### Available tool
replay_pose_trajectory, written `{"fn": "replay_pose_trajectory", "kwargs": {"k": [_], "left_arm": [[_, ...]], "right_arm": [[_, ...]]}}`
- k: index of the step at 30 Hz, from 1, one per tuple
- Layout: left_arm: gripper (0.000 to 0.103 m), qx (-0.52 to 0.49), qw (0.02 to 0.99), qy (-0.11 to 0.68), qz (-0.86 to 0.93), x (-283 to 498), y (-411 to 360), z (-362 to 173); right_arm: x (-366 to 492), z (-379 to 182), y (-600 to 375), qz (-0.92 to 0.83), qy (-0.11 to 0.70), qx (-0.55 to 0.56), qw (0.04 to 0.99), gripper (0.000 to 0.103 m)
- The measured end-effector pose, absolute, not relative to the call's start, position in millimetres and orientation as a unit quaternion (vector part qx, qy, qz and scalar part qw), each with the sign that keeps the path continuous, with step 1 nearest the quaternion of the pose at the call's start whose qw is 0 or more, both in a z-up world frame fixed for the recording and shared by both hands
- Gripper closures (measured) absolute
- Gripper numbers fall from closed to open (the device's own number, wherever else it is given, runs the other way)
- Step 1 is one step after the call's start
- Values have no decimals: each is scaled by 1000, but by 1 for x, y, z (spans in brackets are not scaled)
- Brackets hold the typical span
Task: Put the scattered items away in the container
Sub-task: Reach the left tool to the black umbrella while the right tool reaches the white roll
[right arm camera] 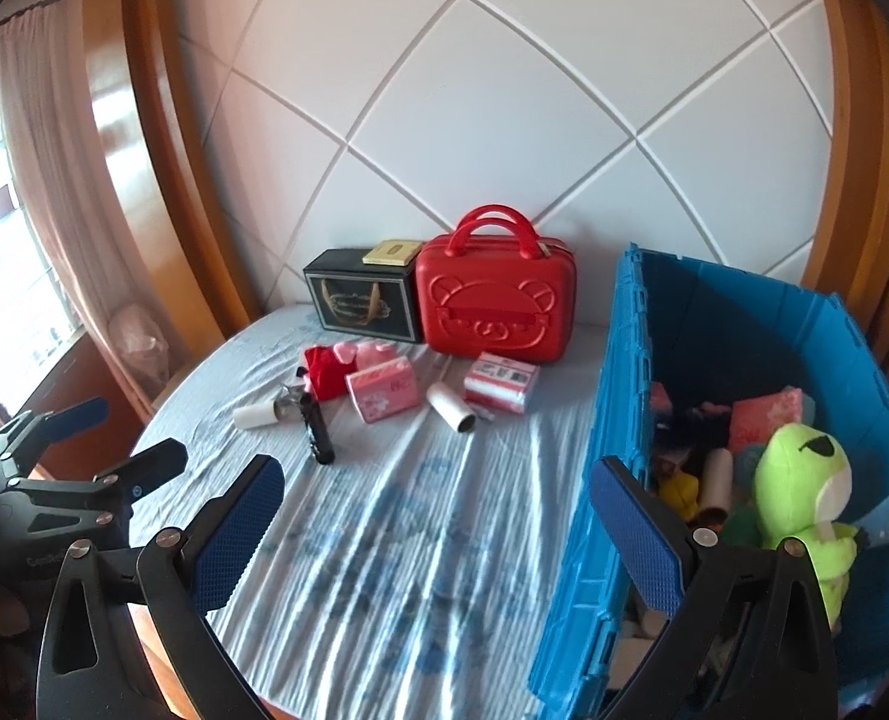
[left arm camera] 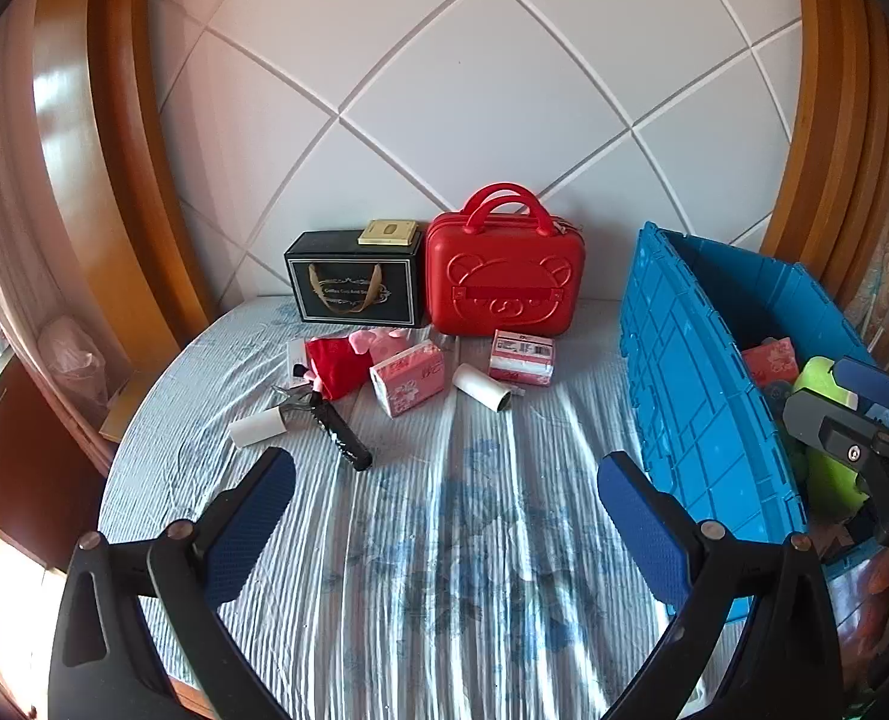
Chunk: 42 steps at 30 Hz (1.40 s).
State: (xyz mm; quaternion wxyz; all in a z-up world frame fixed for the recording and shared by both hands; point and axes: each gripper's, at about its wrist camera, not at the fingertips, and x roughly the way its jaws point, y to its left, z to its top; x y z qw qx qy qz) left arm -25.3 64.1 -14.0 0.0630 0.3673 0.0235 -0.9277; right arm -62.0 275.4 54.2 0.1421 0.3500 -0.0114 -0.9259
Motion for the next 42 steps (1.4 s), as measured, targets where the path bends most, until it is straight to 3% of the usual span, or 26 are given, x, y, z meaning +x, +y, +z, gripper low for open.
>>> {"fn": "replay_pose_trajectory", "kwargs": {"k": [8,18,26,42], "left_arm": [[1,394,103,31,-913,-33,30,-49],[1,392,76,22,-916,-69,-56,-94],[1,431,55,10,-900,-116,-87,-160],[2,487,126,52,-863,-258,-114,-315]], "right_arm": [[-92,35,248,-913,18,361,189,0],[-125,-9,196,-912,15,380,152,0],[-175,-68,164,-908,42,400,116,0],[-339,-237,149,-888,103,435,111,0]]}}
